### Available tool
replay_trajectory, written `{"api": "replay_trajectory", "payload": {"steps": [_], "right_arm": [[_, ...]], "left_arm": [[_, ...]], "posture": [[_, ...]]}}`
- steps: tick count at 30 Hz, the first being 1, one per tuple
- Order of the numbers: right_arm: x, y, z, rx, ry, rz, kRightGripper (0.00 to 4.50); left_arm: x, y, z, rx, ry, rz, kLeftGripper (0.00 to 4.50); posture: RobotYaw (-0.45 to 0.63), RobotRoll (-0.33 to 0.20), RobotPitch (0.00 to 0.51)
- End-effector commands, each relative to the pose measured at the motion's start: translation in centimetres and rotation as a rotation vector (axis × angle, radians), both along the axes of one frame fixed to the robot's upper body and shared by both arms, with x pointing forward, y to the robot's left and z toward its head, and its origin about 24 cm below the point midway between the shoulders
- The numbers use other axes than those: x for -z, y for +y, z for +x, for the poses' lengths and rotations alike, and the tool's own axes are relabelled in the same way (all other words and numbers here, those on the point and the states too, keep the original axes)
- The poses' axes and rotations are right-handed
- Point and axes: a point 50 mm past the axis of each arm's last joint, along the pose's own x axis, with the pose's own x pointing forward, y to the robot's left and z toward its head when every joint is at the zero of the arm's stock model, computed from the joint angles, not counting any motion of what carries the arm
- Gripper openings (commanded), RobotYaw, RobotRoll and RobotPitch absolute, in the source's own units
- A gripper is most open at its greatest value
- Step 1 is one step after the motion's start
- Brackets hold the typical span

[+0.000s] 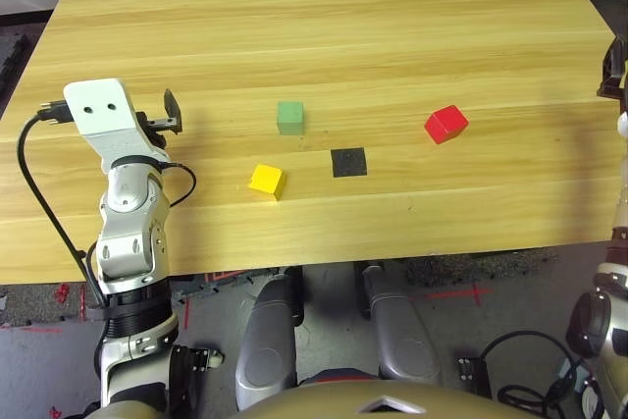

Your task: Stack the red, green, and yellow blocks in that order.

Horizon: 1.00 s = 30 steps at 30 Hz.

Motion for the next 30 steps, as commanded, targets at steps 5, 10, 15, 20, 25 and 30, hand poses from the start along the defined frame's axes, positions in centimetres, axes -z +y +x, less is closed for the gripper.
{"api": "replay_trajectory", "payload": {"steps": [5,10,15,20,25,30], "right_arm": [[0.2,-0.2,-0.2,0.0,0.003,-0.005,4.5],[0.1,0.6,0.5,-0.035,0.004,0.015,4.5],[0.0,4.5,2.2,-0.238,0.023,0.008,4.5],[0.8,8.0,2.8,-0.535,0.144,0.043,4.5],[1.5,9.7,2.5,-0.7,0.309,0.072,4.5],[1.5,11.6,1.2,-0.876,0.513,0.0,4.5]], "left_arm": [[0.4,0.0,0.3,-0.002,0.01,0.005,4.48],[0.2,0.3,0.4,-0.005,0.005,0.01,4.48],[-0.5,1.8,0.3,-0.014,-0.032,0.052,4.48],[-0.7,2.1,0.0,-0.015,-0.036,0.05,4.48],[-0.9,1.3,0.0,0.168,-0.034,0.046,4.48],[-0.6,0.5,0.1,0.419,0.024,0.092,4.48]], "posture": [[0.18,0.017,0.27],[0.21,0.023,0.281],[0.26,0.005,0.264],[0.26,0.007,0.269],[0.26,-0.011,0.276],[0.25,-0.028,0.279]]}}
